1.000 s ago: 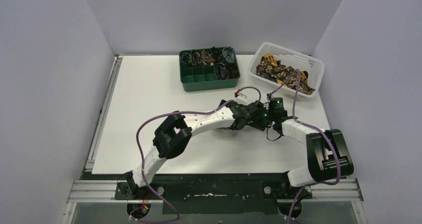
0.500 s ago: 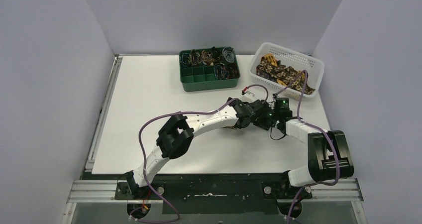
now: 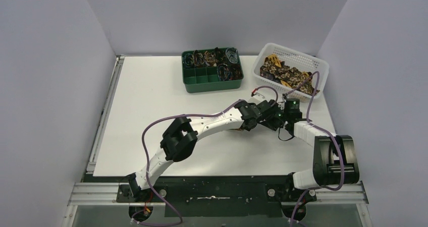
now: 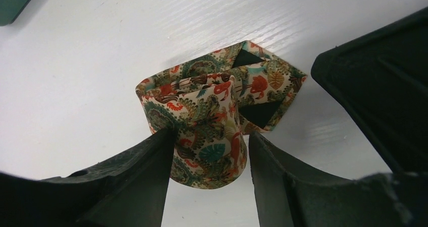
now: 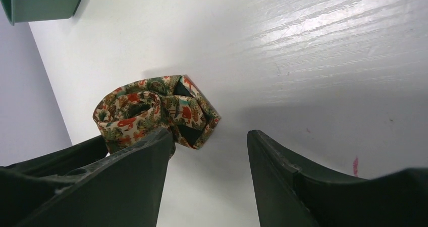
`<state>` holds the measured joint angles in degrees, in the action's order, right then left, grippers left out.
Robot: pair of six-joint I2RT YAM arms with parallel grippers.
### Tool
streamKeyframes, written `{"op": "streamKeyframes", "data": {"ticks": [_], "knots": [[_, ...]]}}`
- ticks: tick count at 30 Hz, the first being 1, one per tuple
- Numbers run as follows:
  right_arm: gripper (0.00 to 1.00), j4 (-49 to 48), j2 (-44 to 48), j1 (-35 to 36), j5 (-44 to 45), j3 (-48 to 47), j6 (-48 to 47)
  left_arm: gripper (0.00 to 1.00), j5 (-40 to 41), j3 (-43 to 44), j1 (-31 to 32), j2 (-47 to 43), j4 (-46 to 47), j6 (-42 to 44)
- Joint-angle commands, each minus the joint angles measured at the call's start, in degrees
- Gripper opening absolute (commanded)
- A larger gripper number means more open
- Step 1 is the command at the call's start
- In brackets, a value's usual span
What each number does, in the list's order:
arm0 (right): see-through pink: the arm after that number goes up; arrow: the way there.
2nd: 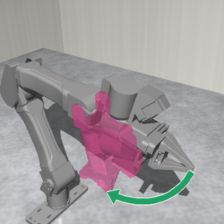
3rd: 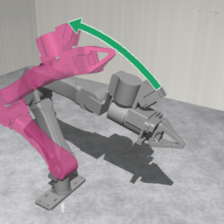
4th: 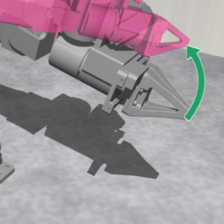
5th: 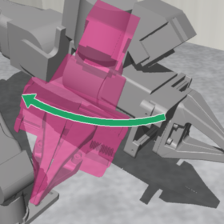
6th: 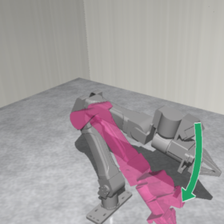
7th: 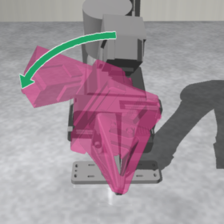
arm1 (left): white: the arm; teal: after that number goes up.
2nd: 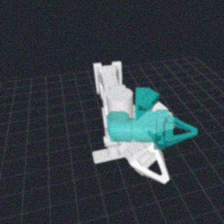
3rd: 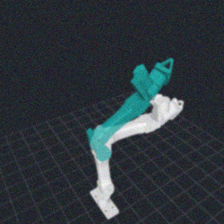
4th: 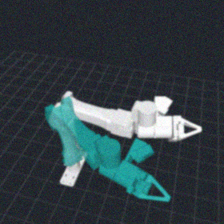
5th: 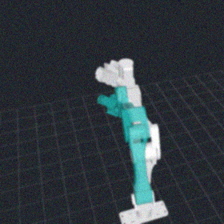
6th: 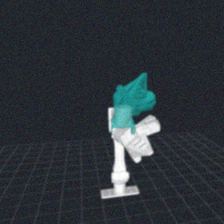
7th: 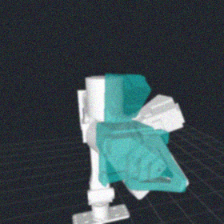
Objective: Roll the ties
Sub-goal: Roll the tie at the center of the board.
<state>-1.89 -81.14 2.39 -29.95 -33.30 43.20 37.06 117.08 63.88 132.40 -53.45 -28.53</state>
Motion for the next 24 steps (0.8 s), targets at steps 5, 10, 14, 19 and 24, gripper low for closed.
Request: {"op": "streamKeyframes", "data": {"ticks": [5, 10, 14, 19, 24], "knots": [[0.58, -1.0, 1.2, -2.3, -4.8, 0.0, -1.3, 0.54, -6.3, 4.1, 0.2, 1.0, 5.5, 2.5], [0.58, -0.1, 1.5, -3.9, -6.1, -0.5, -1.7, 0.54, -9.9, 2.9, -1.0, 1.2, 6.9, 1.4], [0.58, 0.7, 1.9, -4.6, -6.2, -0.5, -2.3, 0.54, -13.5, -0.2, -1.7, -0.4, 11.9, 1.0], [0.58, 1.4, 2.1, -5.4, -6.2, -0.5, -2.7, 0.54, -21.5, -6.6, -2.8, -2.4, 19.5, -1.1], [0.58, 1.7, 2.6, -5.7, -6.7, -0.9, -3.0, 0.55, -21.6, -10.5, -4.0, -4.9, 23.3, -2.4]]}}
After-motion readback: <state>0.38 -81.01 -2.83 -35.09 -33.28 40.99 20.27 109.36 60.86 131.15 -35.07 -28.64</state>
